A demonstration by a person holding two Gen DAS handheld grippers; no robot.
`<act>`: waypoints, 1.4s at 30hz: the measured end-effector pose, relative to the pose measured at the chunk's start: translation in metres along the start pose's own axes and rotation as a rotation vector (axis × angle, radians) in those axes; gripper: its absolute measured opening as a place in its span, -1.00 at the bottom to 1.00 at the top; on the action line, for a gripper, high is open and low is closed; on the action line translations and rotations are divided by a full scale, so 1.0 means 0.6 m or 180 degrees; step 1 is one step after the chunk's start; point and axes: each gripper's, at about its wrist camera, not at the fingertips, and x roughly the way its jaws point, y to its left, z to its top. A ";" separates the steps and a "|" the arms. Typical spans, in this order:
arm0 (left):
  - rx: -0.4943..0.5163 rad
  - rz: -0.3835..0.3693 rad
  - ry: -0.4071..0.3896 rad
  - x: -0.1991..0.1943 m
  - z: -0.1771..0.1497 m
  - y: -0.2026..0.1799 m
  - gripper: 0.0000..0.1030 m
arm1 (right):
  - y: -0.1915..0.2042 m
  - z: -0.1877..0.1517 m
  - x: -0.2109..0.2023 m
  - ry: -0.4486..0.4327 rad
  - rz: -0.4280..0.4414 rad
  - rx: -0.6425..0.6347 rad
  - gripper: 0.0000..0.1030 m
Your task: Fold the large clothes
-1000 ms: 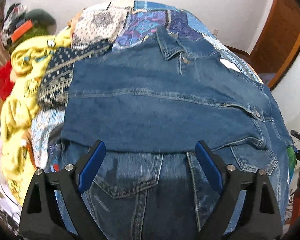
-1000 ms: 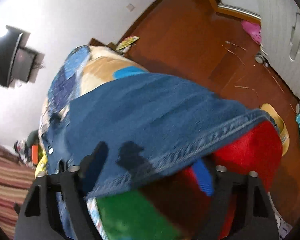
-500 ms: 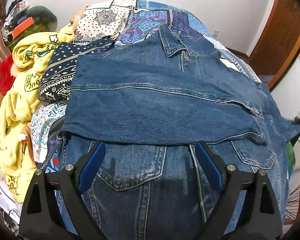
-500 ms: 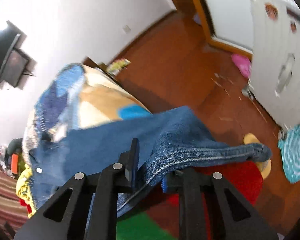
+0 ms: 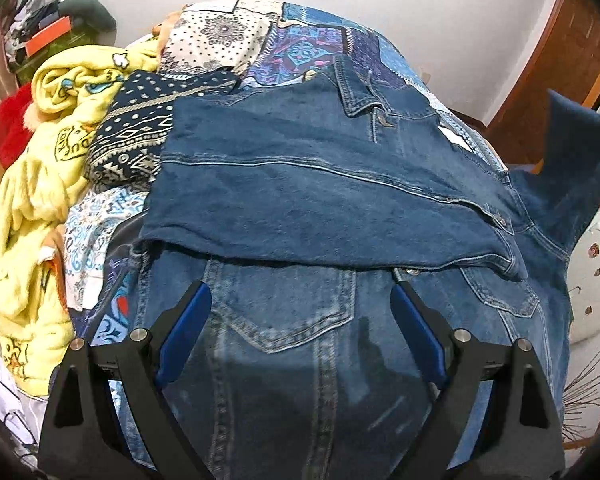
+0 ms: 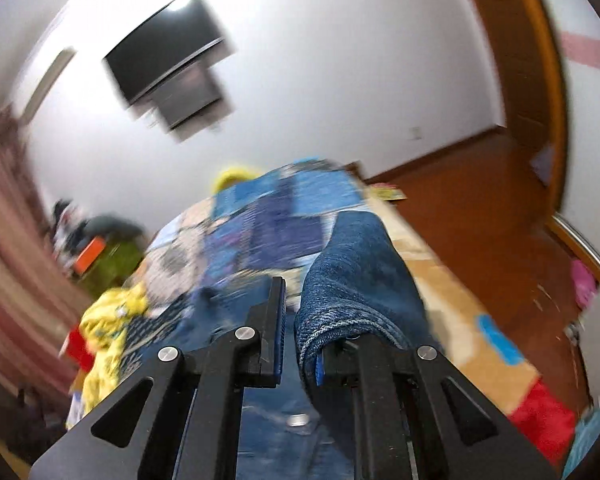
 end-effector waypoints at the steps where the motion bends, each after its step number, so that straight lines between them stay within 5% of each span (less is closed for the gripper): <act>1: -0.0021 -0.0005 -0.0007 -0.004 -0.002 0.008 0.77 | 0.028 -0.012 0.016 0.0058 0.0051 -0.0086 -0.80; 6: -0.0091 -0.0026 -0.0014 -0.015 -0.005 0.033 0.77 | 0.077 -0.101 0.110 0.0596 0.0214 -0.0234 -0.80; 9: -0.0096 -0.0003 -0.0018 -0.018 -0.005 0.039 0.77 | 0.084 -0.172 0.177 0.1148 0.0288 -0.0185 -0.80; 18: 0.0082 0.0005 -0.0035 -0.025 0.004 0.002 0.77 | 0.077 -0.255 0.221 0.1958 0.0212 -0.0264 -0.74; 26: 0.0427 -0.0090 -0.0176 -0.031 0.046 -0.099 0.77 | 0.051 -0.252 0.153 0.1954 0.0418 -0.0402 -0.28; 32: 0.0886 -0.0167 -0.0278 -0.026 0.081 -0.209 0.78 | 0.017 -0.221 0.076 0.1335 0.0125 -0.0596 0.37; 42: 0.1566 -0.0346 -0.0065 0.051 0.100 -0.362 0.82 | -0.124 -0.188 0.013 0.0884 -0.0508 -0.0082 0.39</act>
